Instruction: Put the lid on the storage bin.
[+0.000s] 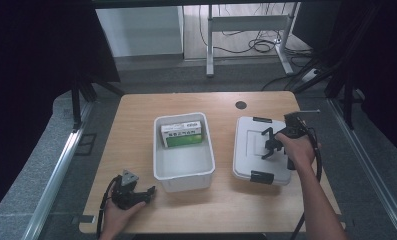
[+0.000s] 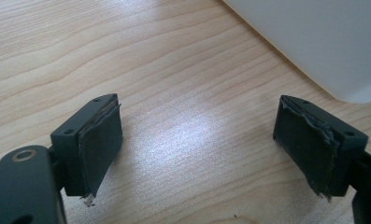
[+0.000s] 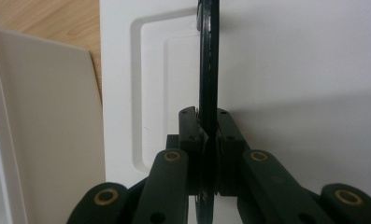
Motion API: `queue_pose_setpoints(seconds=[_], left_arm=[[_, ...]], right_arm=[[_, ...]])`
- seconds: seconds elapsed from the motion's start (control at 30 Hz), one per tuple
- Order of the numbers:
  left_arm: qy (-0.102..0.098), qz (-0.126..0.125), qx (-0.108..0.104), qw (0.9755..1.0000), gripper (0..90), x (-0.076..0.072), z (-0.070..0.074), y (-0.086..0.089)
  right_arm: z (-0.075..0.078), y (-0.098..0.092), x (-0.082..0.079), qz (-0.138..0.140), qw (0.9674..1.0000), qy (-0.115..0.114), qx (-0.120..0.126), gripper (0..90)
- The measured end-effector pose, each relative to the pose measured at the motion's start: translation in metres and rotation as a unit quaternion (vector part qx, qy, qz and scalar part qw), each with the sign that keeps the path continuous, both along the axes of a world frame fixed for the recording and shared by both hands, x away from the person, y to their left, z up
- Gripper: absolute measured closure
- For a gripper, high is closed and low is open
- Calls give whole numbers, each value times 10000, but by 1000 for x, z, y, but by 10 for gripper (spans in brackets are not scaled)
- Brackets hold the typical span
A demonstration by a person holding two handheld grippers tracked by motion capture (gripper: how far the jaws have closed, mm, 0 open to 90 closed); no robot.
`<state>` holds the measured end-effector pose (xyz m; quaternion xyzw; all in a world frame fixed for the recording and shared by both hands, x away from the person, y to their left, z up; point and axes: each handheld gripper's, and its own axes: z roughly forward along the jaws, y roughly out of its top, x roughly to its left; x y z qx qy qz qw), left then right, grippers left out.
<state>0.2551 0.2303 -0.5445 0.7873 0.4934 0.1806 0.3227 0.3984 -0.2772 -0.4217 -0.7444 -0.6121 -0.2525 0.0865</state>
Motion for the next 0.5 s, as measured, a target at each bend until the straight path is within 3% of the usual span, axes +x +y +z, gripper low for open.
queue_pose_setpoints(seconds=[0.5], left_arm=[[2, 1, 4, 10000, 155, 0, 0, 0]], right_arm=[[24, 8, -7, 187, 9995, -247, 11, 845]])
